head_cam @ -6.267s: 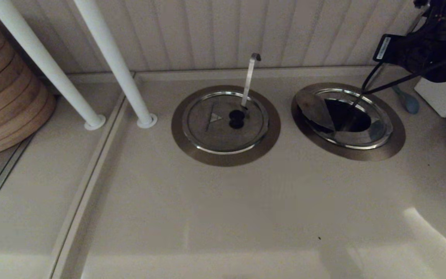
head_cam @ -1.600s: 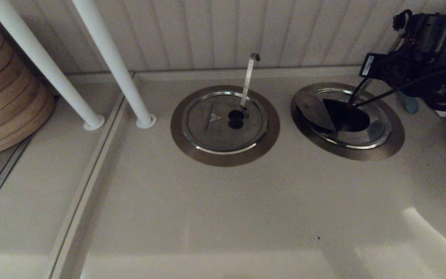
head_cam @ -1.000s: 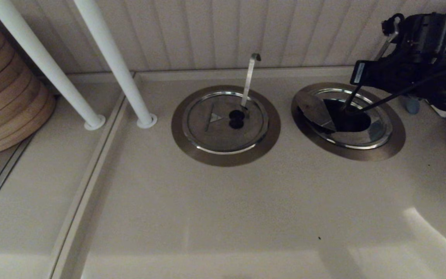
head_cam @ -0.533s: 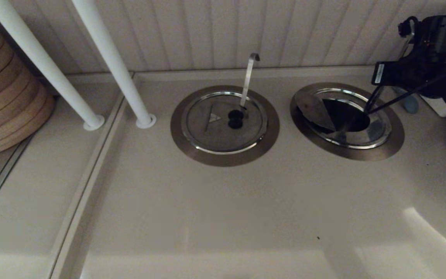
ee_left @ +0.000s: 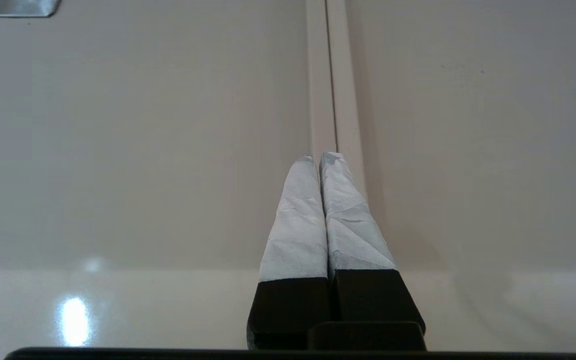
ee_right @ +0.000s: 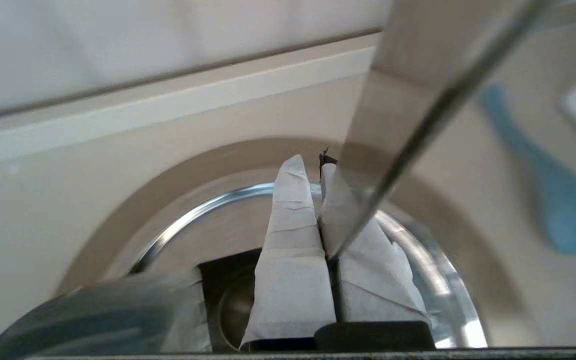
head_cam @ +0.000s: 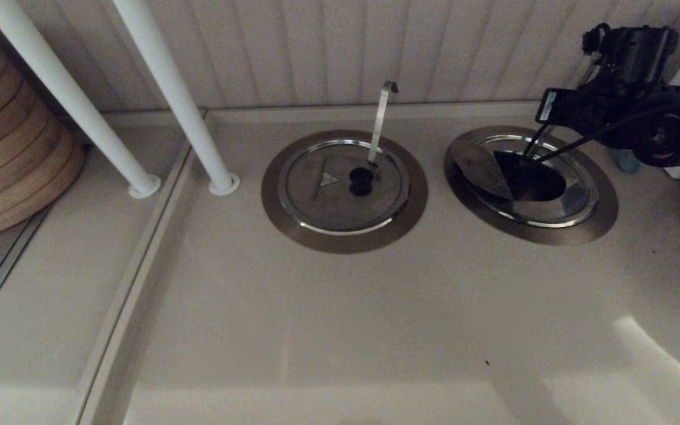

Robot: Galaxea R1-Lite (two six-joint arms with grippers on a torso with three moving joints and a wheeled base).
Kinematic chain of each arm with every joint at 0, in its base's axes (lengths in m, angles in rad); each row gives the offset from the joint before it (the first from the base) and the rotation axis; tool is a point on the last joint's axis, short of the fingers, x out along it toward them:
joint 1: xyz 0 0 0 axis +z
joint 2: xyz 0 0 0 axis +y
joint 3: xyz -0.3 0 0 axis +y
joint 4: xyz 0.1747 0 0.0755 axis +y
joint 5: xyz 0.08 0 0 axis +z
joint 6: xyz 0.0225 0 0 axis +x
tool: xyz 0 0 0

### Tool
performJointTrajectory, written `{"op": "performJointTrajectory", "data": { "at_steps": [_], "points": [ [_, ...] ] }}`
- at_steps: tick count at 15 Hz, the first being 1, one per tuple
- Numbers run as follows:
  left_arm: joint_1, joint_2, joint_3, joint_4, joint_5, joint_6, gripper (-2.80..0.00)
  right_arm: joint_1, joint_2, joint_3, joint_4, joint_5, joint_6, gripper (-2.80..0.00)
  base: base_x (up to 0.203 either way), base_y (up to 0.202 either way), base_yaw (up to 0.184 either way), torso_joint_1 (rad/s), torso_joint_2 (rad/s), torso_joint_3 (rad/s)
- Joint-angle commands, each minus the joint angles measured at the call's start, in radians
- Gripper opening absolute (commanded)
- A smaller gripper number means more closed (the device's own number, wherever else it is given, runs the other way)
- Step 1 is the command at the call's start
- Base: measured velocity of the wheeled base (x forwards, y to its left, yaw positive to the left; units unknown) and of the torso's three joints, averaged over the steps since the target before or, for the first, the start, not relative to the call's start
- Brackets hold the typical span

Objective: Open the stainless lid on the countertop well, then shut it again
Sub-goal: Stir with a spoon

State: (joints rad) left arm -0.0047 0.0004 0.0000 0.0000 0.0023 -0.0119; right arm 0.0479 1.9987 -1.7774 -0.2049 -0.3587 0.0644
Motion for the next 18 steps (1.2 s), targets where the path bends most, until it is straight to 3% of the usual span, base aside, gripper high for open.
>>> {"op": "performJointTrajectory", "data": {
  "at_steps": [1, 8, 9, 10, 18],
  "points": [
    [0.000, 0.001, 0.000, 0.000, 0.001, 0.000, -2.80, 0.010, -0.001, 0.008, 0.001, -0.002, 0.000, -2.80, 0.000, 0.000, 0.000, 0.000, 0.00, 0.000],
    [0.000, 0.001, 0.000, 0.000, 0.001, 0.000, -2.80, 0.009, 0.020, 0.004, 0.030, -0.002, -0.005, -2.80, 0.000, 0.000, 0.000, 0.000, 0.00, 0.000],
    [0.000, 0.001, 0.000, 0.000, 0.001, 0.000, -2.80, 0.009, 0.037, 0.001, 0.029, -0.002, -0.005, -2.30, 0.000, 0.000, 0.000, 0.000, 0.00, 0.000],
    [0.000, 0.001, 0.000, 0.000, 0.001, 0.000, -2.80, 0.005, 0.055, -0.011, 0.029, -0.002, -0.005, 0.00, 0.000, 0.000, 0.000, 0.000, 0.00, 0.000],
    [0.000, 0.001, 0.000, 0.000, 0.001, 0.000, -2.80, -0.036, 0.153, -0.113, 0.030, 0.000, 0.005, 0.00, 0.000, 0.000, 0.000, 0.000, 0.00, 0.000]
  ]
}}
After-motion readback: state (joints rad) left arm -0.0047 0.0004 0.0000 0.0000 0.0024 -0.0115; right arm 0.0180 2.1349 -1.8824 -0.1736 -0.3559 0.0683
